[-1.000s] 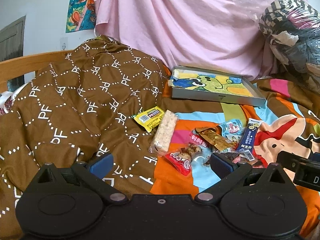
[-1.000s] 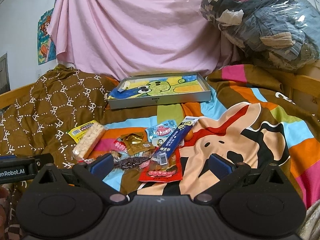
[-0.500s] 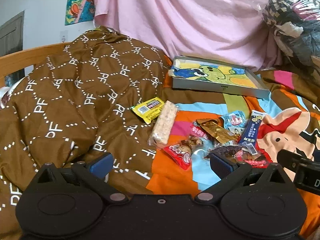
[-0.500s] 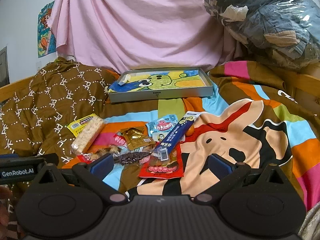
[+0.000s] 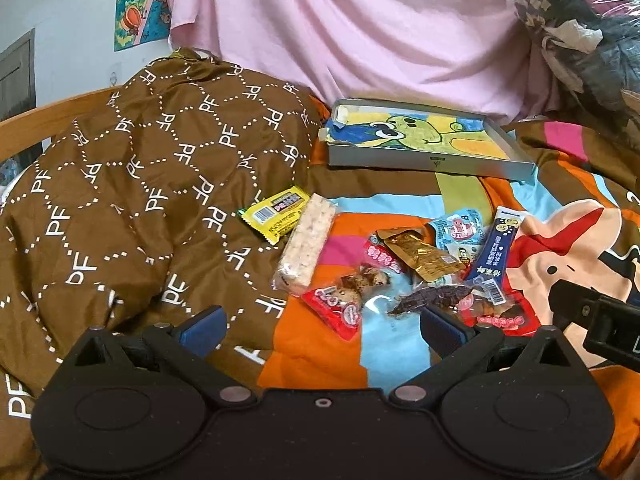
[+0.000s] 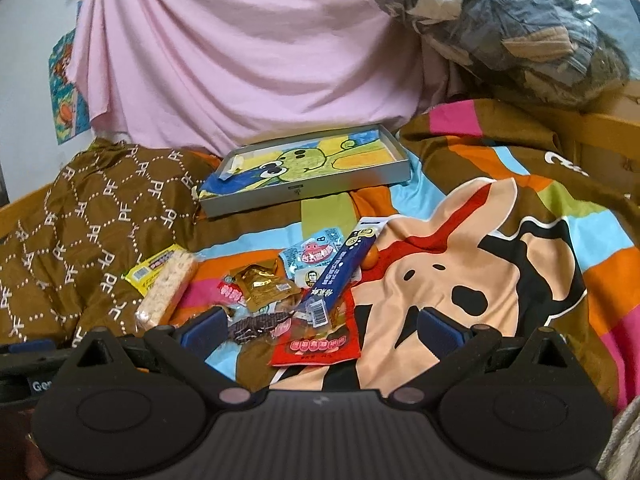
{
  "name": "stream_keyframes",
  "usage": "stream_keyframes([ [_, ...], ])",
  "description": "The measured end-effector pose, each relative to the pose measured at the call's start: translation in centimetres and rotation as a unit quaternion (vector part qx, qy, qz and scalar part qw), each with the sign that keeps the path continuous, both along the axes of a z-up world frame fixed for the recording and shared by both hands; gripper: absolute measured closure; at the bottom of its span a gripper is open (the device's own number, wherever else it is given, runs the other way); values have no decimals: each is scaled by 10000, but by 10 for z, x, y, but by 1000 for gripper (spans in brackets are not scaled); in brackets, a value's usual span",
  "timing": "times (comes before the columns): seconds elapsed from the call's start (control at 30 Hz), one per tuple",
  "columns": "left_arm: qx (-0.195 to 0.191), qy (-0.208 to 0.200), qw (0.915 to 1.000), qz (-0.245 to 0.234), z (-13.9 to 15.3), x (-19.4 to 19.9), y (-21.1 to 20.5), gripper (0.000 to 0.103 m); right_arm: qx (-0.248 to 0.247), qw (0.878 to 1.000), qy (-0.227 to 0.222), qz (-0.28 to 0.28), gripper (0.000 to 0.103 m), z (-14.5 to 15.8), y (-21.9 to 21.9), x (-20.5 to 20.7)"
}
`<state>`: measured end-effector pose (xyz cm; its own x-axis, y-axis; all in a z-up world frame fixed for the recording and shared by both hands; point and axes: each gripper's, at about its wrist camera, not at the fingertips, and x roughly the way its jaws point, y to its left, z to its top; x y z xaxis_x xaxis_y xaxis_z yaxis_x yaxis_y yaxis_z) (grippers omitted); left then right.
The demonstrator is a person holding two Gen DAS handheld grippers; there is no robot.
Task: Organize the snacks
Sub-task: 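Lower left tool to gold foil packet while right tool lowers to blue stick packet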
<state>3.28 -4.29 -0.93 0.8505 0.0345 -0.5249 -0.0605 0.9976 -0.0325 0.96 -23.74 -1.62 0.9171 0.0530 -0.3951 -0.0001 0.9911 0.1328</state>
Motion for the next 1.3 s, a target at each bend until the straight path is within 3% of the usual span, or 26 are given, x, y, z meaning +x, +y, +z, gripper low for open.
stream_keyframes([
  [0.27, -14, 284, 9996, 52, 11, 28, -13, 1, 237, 9994, -201, 147, 0, 19, -30, 29],
  [0.47, -298, 440, 9983, -241, 23, 66, -9, 1, 154, 9997, 38, 174, 0, 27, -58, 72],
  [0.73, -143, 663, 9966, -466, 18, 119, -11, 1, 274, 9962, 458, 682, 0, 15, -73, 142],
  [0.93, 213, 1176, 9868, -1091, 4, 173, -22, 1, 845, 9893, 922, 752, 0, -5, -88, 173],
  [1.1, 242, 1297, 9780, -1614, -7, 189, -30, 1, 1592, 9737, 1292, 990, 0, -17, -100, 187],
  [1.3, -34, 1371, 9727, -1873, -26, 195, -32, 1, 1404, 9717, 1408, 1271, 3, -26, -90, 194],
])
